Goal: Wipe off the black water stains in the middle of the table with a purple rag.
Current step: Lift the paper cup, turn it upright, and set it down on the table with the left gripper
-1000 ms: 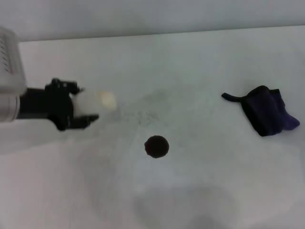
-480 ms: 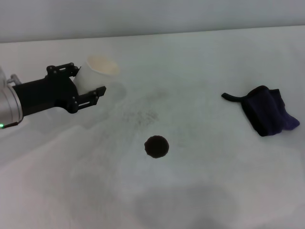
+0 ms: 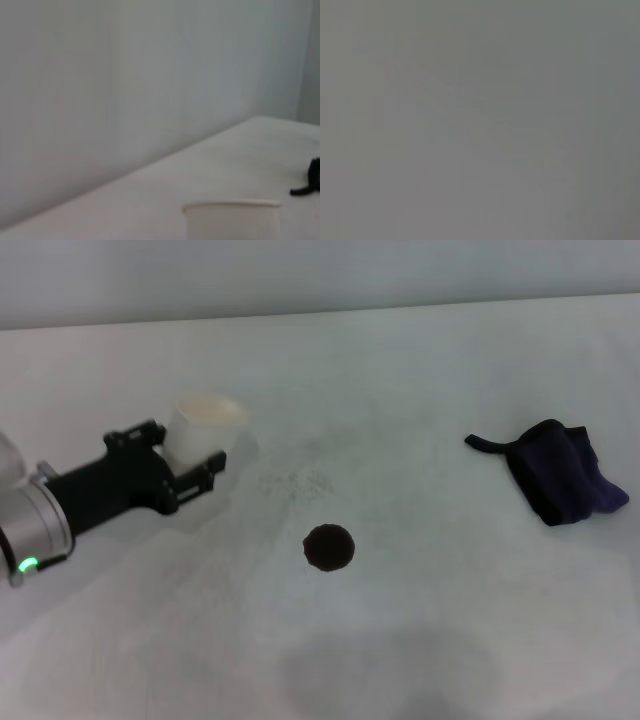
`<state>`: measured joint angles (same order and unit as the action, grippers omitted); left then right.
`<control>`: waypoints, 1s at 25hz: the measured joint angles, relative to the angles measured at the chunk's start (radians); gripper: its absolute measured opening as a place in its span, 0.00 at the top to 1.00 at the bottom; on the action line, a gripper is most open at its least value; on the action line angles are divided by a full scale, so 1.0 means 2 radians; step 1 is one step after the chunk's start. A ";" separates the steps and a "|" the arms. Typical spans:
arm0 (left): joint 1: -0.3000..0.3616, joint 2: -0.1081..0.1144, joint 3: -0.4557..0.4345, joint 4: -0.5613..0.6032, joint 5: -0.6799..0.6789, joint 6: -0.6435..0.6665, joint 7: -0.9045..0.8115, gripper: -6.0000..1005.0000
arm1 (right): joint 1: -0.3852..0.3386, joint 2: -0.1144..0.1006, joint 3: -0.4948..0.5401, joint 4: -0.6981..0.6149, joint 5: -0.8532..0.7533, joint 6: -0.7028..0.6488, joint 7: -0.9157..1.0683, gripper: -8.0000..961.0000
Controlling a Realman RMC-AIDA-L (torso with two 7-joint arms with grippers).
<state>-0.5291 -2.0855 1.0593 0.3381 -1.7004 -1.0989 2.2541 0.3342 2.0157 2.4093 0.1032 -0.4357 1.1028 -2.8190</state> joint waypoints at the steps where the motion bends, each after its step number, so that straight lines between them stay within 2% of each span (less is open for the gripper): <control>1: -0.004 0.000 0.000 -0.016 -0.003 0.005 0.008 0.35 | 0.000 0.000 0.000 0.001 0.000 0.001 0.001 0.46; 5: -0.010 -0.001 -0.001 -0.053 -0.008 0.017 0.026 0.36 | 0.000 0.000 -0.001 0.001 0.000 0.002 0.002 0.46; 17: 0.015 -0.003 -0.001 -0.063 -0.028 0.044 0.047 0.35 | 0.000 0.000 -0.001 -0.001 0.000 0.001 0.000 0.46; 25: 0.017 -0.003 -0.001 -0.083 -0.030 0.049 0.072 0.35 | -0.002 0.000 -0.001 -0.001 -0.001 0.001 0.002 0.46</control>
<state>-0.4952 -2.0908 1.0575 0.1722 -1.7604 -1.0006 2.3990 0.3302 2.0155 2.4068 0.1009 -0.4370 1.1039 -2.8149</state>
